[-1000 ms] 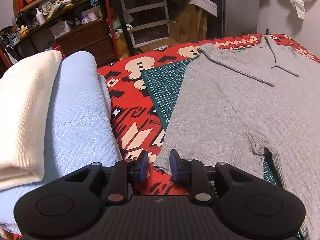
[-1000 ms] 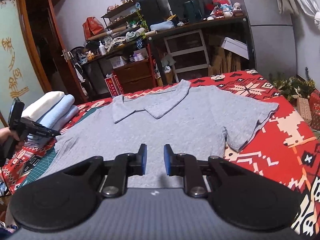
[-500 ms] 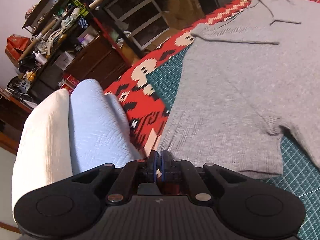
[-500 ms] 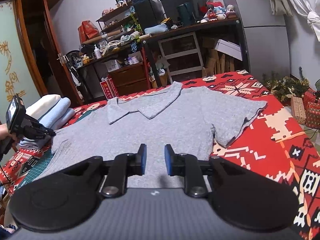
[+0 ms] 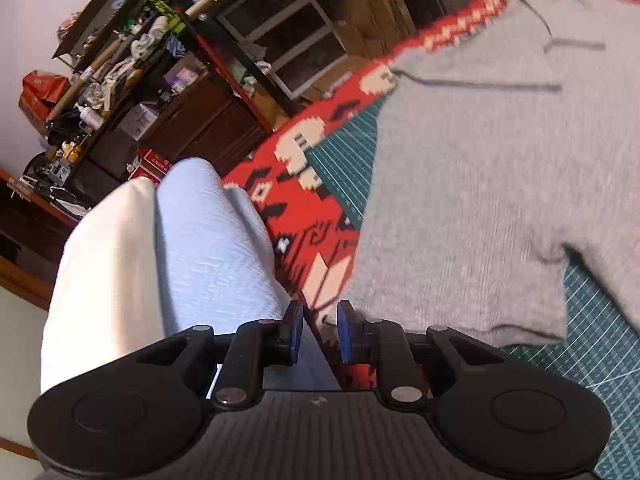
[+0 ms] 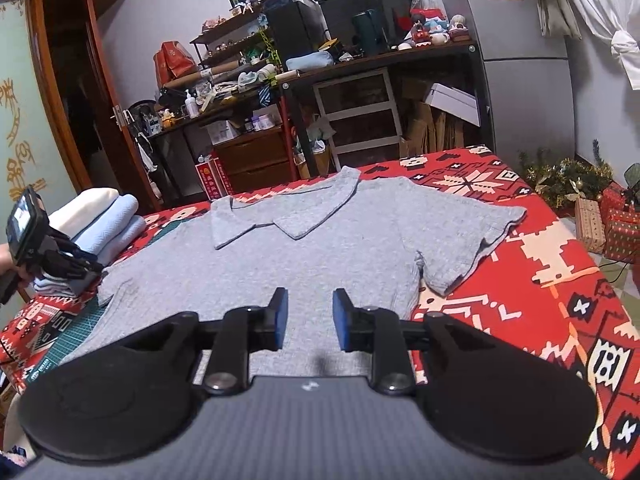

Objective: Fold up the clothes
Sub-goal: 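Move the left gripper from the folded towels to the shirt hem, then open both grippers wide and lower them onto the grey shirt hem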

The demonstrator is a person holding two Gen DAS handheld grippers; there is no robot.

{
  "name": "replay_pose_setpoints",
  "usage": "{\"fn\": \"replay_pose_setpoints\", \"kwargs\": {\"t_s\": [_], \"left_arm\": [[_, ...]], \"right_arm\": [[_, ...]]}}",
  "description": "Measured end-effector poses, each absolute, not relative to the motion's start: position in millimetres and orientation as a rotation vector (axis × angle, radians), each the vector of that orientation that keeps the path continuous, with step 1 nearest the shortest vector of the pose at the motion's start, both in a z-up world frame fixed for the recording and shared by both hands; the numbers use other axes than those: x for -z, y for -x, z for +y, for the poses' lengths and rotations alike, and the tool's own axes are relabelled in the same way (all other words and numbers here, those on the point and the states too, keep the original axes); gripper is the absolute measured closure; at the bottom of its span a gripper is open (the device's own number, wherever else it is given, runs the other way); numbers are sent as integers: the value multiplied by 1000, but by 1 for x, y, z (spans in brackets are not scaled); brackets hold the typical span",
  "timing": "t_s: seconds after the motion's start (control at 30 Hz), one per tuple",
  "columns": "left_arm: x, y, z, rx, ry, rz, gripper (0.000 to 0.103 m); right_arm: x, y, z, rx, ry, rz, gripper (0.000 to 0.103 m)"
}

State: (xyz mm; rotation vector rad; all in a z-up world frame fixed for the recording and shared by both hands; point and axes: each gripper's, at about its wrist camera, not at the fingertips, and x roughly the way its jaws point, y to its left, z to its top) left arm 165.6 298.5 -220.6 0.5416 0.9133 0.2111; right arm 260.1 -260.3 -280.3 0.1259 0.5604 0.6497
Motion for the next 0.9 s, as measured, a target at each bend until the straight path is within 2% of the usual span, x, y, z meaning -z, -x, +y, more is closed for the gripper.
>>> {"fn": "replay_pose_setpoints", "kwargs": {"t_s": [0.03,0.07,0.1,0.13,0.17,0.2,0.23,0.27,0.4,0.43,0.57,0.9], "left_arm": [[216,-164,298,-212,-533,897,76],[210,-162,297,-214,-520,875,66],[203,-159,297,-211,-488,845,61],[195,-156,297,-202,-444,814,55],[188,-153,297,-194,-400,783,48],[182,-149,296,-175,-347,755,44],[177,-146,295,-148,-287,729,37],[175,-143,291,-116,-236,708,32],[177,-131,262,18,-90,640,22],[180,-129,252,41,-67,626,17],[198,-122,210,106,-1,586,13],[262,-120,143,125,-88,692,10]], "right_arm": [[280,-259,-259,-648,-120,560,72],[279,-259,-258,-644,-112,560,70],[277,-258,-256,-639,-101,559,69],[276,-258,-254,-634,-91,559,63],[275,-257,-253,-626,-78,556,55],[273,-256,-251,-612,-61,551,42],[271,-254,-248,-602,-39,541,34],[269,-251,-244,-595,-15,529,21],[267,-244,-230,-621,38,516,5],[268,-243,-226,-631,41,521,3],[275,-244,-205,-639,47,556,1],[304,-235,-149,-552,299,631,0]]}}
